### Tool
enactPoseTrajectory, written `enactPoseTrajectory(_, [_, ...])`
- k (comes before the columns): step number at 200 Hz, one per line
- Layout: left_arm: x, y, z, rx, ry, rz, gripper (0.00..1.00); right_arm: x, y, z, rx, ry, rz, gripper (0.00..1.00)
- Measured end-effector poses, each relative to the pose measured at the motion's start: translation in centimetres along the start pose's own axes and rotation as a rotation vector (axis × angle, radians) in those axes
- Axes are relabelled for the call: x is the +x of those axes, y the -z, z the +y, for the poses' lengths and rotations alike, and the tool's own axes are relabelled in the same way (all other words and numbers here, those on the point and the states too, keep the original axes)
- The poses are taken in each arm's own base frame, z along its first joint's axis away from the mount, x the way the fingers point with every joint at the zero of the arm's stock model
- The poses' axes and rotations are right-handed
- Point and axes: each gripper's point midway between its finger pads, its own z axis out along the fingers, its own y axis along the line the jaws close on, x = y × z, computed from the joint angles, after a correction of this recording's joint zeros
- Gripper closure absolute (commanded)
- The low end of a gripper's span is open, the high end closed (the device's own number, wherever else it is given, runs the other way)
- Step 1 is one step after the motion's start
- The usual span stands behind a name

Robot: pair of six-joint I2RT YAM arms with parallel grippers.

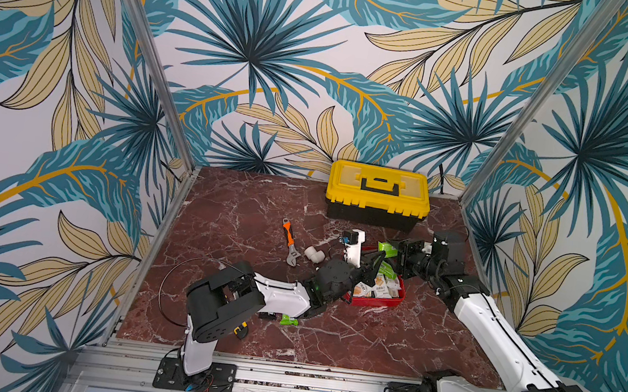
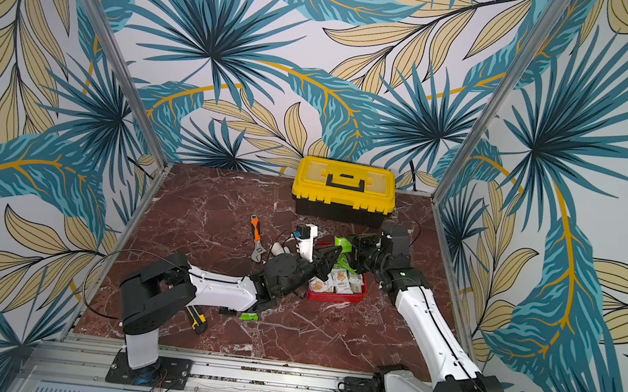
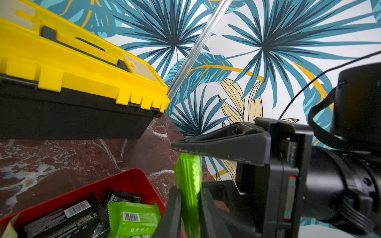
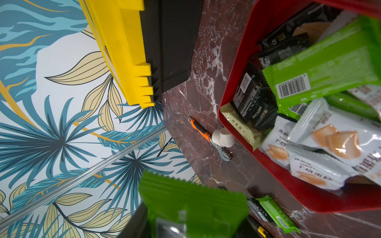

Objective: Take the cookies out of the storage box
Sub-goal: Pick up the cookie from the storage box.

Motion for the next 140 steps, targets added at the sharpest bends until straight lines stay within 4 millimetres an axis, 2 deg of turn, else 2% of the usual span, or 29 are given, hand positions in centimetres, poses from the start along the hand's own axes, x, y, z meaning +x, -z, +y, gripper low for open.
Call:
enactPoseTrajectory(12, [0.1, 0.1, 0.0, -0.003, -0.013, 0.001, 0.48, 0.0, 0.0, 0.1, -0.002, 0.009, 0.0, 0.59])
enactPoseTrajectory(34, [0.1, 0.6, 0.3, -0.01, -0.015, -0.002, 0.36, 0.0, 0.0, 0.5, -0.006, 0.023, 0.0, 0.61])
enactPoseTrajectory(65, [-0.9, 2.8, 0.6, -0.033, -0.023, -0.026, 0.34, 0.1, 0.3, 1.3, 0.002, 0.071, 0.0, 0.62])
enactPoseTrajectory(89, [-2.8, 6.4, 1.7, -0.092, -0.009, -0.07, 0.34, 0.8, 0.5, 1.8, 0.034, 0.154, 0.002, 0.63])
enactPoseTrajectory(106, [-4.6, 9.7, 2.9, -0.159, 0.029, -0.113, 0.34, 2.3, 0.4, 1.7, 0.075, 0.25, 0.027, 0.64])
enactPoseTrajectory(140, [-8.2, 15.6, 5.8, -0.338, 0.146, -0.181, 0.34, 6.5, -0.5, -0.9, 0.202, 0.451, 0.105, 0.65])
